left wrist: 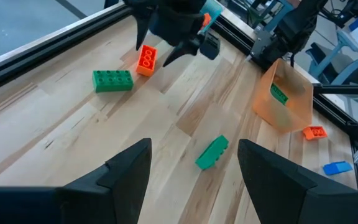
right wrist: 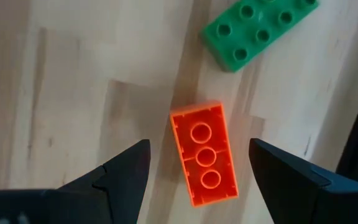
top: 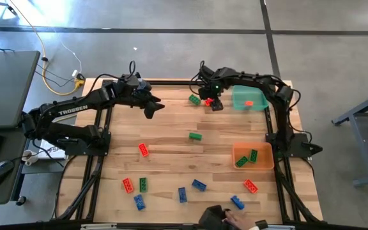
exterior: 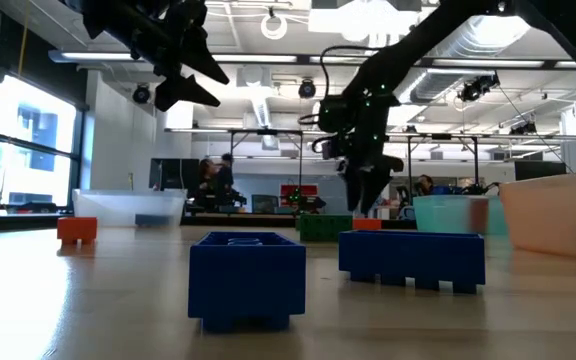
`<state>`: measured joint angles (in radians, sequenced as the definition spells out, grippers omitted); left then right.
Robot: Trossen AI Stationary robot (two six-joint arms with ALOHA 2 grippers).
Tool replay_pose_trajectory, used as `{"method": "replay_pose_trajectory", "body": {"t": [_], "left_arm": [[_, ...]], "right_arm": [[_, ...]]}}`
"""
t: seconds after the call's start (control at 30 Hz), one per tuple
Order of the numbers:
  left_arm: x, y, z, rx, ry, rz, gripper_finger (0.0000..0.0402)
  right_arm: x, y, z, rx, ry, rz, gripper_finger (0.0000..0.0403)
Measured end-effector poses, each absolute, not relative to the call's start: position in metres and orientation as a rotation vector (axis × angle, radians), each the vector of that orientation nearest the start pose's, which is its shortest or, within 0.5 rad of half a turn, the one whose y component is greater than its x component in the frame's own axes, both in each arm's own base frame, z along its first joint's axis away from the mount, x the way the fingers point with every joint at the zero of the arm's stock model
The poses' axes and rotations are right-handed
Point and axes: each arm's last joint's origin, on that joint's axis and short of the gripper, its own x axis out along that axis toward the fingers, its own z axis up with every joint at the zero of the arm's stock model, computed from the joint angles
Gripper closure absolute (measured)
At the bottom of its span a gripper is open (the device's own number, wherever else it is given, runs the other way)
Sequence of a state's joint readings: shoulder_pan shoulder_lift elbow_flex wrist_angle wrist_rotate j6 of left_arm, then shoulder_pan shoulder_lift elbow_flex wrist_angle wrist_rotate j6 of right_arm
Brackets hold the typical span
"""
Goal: Sort & place blocks by color
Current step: Put the orange game piece into the green bin
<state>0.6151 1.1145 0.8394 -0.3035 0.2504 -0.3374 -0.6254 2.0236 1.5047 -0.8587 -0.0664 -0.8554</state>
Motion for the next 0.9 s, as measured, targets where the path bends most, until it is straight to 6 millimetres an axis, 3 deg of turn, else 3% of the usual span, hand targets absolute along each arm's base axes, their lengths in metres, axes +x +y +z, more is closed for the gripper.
{"method": "replay_pose_trajectory", "body": {"t": [0.37, 0.47, 0.67, 0.9], "left_arm": [[0.197, 0.13, 0.279, -0.57, 0.467, 0.442, 0.0172], [0.197, 0.13, 0.279, -0.568, 0.467, 0.442, 0.0172], [0.197, 0.13, 0.279, -0.543, 0.472, 0.441, 0.0172], [0.196, 0.133, 0.279, -0.406, 0.497, 0.492, 0.0172]], "right_arm": [[0.326, -0.235, 0.149, -0.24, 1.46, 0.105, 0.0152], [0.325, -0.235, 0.148, -0.232, 1.476, 0.11, 0.0187], [0.322, -0.233, 0.148, -0.148, 1.512, 0.058, 0.0299], [0.316, -0.227, 0.156, 0.058, 1.529, -0.045, 0.0298]]}}
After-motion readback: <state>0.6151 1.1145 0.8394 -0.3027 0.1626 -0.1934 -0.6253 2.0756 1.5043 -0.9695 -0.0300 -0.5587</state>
